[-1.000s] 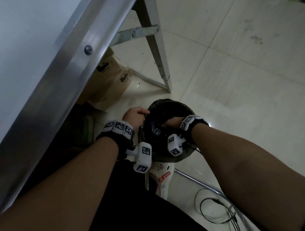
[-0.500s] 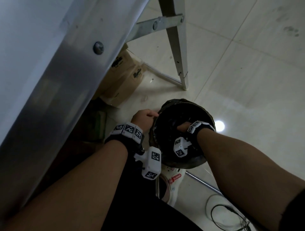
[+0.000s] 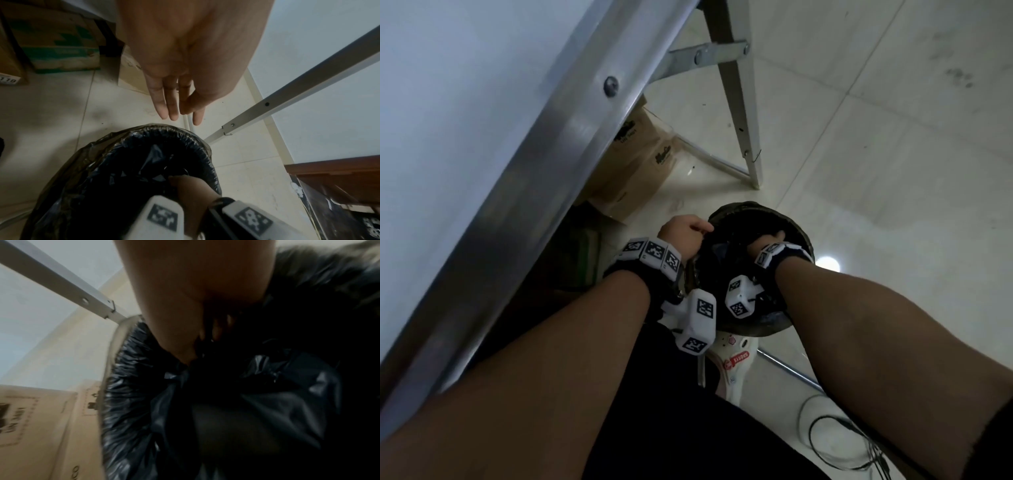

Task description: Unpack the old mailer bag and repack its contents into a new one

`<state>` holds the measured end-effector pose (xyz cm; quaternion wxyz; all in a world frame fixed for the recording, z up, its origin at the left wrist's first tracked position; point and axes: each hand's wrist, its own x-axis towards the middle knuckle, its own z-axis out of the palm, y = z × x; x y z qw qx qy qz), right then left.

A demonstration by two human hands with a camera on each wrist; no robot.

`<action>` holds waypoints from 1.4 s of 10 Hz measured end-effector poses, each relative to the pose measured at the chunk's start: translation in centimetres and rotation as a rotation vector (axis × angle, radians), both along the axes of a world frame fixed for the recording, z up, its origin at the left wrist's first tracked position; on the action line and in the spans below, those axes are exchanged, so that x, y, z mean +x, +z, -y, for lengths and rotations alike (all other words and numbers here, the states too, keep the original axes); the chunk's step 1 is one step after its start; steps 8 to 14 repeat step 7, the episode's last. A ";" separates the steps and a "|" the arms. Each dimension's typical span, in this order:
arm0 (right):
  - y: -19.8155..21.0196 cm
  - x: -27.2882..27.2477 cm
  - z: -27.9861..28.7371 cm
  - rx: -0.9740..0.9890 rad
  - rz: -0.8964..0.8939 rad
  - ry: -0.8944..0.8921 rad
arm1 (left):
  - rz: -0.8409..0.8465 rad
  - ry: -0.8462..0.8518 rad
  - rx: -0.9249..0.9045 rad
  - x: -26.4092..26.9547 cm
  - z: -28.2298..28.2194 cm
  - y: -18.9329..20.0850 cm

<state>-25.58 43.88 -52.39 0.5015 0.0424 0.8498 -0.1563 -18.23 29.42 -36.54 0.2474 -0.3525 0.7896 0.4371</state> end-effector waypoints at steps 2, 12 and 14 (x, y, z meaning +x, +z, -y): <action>4.8 0.3 -1.0 -0.007 -0.146 -0.065 | -0.021 -0.079 -0.046 -1.0 -1.1 3.1; 16.1 0.9 -4.1 -0.202 -0.464 -0.301 | -0.260 -0.153 -0.085 0.7 -2.4 9.7; 16.1 0.9 -4.1 -0.202 -0.464 -0.301 | -0.260 -0.153 -0.085 0.7 -2.4 9.7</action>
